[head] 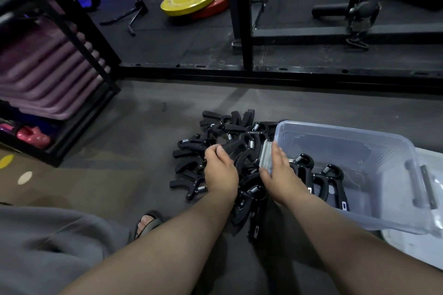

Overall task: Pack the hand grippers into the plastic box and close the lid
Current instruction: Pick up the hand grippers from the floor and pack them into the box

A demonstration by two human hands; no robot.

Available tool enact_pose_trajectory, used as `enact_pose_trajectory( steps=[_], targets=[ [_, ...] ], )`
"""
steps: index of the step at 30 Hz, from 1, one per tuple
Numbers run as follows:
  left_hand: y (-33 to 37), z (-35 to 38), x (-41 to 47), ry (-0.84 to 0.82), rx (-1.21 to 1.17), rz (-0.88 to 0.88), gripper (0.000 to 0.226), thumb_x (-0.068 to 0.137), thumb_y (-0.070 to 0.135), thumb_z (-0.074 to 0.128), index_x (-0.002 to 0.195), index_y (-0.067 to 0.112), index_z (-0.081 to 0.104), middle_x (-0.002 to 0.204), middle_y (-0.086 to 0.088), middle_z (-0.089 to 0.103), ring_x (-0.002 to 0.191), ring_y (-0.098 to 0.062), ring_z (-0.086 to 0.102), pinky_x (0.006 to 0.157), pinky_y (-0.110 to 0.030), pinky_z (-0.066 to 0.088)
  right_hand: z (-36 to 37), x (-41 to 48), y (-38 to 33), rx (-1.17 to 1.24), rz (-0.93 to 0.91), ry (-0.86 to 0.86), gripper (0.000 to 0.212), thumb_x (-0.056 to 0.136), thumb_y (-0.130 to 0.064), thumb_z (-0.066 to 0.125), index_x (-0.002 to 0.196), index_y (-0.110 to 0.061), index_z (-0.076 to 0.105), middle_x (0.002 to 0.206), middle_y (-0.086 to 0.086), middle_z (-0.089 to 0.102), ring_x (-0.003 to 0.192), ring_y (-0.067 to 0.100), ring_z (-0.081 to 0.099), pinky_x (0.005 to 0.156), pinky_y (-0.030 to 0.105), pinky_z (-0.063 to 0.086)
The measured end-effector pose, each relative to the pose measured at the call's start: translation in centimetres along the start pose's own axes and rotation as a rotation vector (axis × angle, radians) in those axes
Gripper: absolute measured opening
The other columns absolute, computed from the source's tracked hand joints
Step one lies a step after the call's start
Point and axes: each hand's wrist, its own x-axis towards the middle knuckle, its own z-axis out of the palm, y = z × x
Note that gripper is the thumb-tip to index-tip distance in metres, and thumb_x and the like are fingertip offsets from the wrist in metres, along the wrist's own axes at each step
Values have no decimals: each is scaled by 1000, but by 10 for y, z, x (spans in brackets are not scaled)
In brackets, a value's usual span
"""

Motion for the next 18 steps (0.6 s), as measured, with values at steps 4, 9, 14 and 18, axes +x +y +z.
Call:
enact_pose_trajectory(
  steps=[4,9,14,18],
  targets=[
    [11,-2,-9,58,-169,-93,26,102,40,29,107,21,47,76,3,66,71,-15,62,68,-27,45,-4,-4,0,85,-24,9,74,96,-40,44,154,-33,-3,163,-8,6,147,20,22,117,45,26],
    [28,-8,-12,103,-221,-55,27,103,39,27,111,20,45,77,2,63,66,-8,57,66,-26,42,-11,-7,-1,167,-15,6,63,99,-31,44,155,-26,15,162,-4,17,147,15,23,120,38,20],
    [44,-1,-26,67,-280,14,26,103,38,29,115,22,46,76,5,62,68,-10,61,68,-29,49,-25,-13,-8,304,57,18,51,101,-35,40,151,-27,32,151,-1,39,119,18,52,102,33,43],
    [50,3,-39,-63,-188,270,19,101,34,38,117,29,48,100,3,66,92,-9,63,82,-28,50,-40,-12,-24,513,103,19,54,100,-54,30,139,-24,49,143,-6,49,132,15,44,112,32,28]
  ],
)
